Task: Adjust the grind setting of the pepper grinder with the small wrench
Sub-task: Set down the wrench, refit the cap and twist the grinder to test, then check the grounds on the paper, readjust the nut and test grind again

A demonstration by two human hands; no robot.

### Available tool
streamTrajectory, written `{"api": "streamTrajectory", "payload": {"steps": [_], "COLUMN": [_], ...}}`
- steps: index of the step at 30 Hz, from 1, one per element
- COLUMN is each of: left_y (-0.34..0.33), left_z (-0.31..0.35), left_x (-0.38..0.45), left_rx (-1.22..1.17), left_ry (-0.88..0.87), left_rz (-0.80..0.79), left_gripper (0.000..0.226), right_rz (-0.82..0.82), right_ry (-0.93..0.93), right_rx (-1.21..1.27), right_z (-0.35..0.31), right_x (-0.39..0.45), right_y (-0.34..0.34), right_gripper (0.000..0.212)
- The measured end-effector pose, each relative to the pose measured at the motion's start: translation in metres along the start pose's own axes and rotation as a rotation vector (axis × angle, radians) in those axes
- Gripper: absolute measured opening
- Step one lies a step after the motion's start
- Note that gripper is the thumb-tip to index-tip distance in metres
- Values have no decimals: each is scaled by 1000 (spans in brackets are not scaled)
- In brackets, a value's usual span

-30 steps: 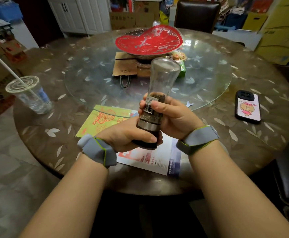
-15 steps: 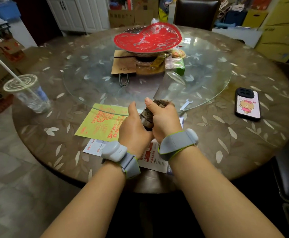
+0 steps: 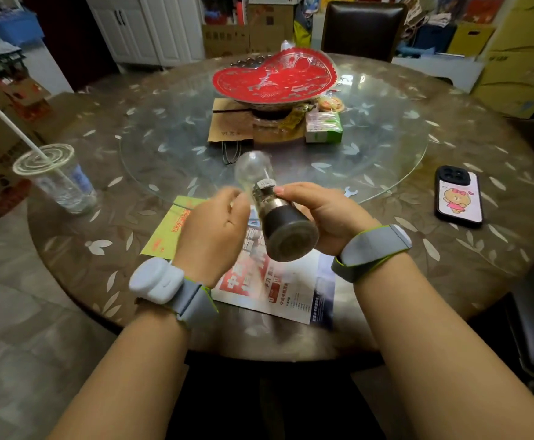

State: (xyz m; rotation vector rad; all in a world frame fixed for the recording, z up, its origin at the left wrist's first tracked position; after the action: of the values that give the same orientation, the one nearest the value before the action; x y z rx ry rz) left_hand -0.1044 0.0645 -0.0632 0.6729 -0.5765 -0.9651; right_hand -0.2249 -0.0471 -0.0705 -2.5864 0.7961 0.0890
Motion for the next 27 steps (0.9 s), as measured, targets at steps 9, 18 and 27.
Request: {"api": "streamTrajectory", "payload": {"steps": [9, 18, 27], "left_y": [6, 6, 0], "left_z": [24, 16, 0], "left_x": [-14, -12, -14], "left_rx": [14, -170, -86], "left_ry": [-500, -488, -374], "left_rz": [-298, -134, -167], "left_gripper": [81, 71, 51], "right_rz": [-234, -251, 32], "right_ry": [-141, -238, 349], "right_rx": [15, -148, -479], "right_z": [21, 31, 0], "right_x": [7, 7, -22], "right_y": [-9, -11, -6], "right_gripper": [7, 26, 24]}}
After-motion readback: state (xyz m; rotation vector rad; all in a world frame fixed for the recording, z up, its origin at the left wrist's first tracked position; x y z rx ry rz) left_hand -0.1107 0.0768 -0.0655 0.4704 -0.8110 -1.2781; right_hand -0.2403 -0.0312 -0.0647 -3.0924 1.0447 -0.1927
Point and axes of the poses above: each hand's wrist, its own x-axis towards the middle knuckle, its own y-axis out of the back of the hand, z = x × y, the point moved 3 cm from there along x, towards the middle knuckle, and after that the axes turned 8 degrees about -z, right-handed, at the moved point
